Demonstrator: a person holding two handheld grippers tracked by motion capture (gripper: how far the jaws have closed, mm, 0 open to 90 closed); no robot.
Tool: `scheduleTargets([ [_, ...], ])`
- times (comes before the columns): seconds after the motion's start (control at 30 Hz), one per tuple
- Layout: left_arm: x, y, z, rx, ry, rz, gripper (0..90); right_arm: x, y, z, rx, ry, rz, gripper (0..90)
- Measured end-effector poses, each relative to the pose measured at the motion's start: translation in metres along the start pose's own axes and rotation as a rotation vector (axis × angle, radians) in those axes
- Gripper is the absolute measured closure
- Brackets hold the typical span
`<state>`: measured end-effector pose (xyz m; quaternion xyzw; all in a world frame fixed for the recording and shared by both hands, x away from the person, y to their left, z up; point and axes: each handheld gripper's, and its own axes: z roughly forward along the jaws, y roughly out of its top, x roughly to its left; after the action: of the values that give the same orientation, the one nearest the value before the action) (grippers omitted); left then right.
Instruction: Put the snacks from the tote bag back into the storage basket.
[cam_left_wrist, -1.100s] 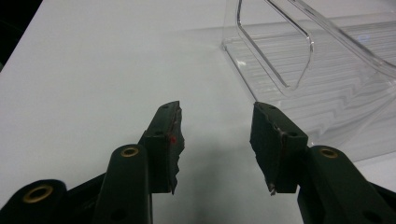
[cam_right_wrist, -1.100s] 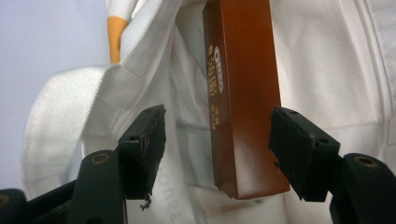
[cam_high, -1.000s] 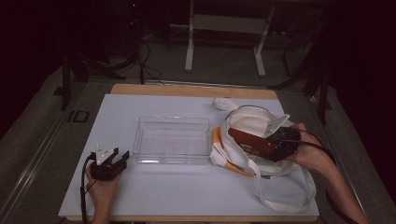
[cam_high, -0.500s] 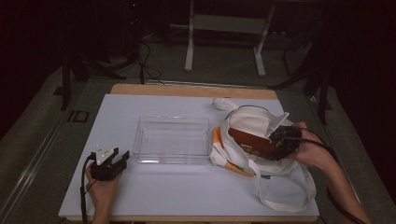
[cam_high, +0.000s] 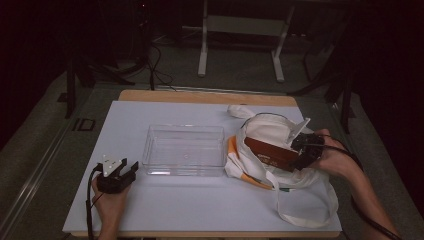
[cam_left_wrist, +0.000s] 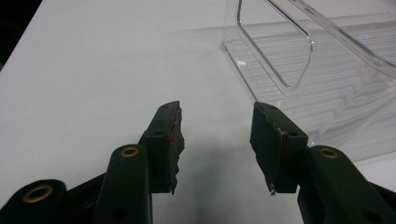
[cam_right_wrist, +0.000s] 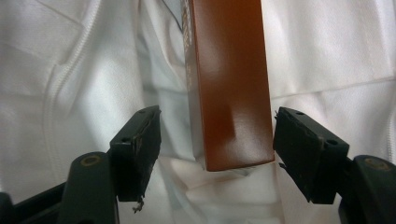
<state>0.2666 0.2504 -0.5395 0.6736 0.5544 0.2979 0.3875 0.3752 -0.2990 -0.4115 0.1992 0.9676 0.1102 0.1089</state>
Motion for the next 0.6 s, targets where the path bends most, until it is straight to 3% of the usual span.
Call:
scheduleTargets([
  [0.6,0.000,0.000,0.000,0.000,-0.001,-0.002,53.6,-0.016,-0.001,0.019,0.064,0.035,0.014,30.1],
])
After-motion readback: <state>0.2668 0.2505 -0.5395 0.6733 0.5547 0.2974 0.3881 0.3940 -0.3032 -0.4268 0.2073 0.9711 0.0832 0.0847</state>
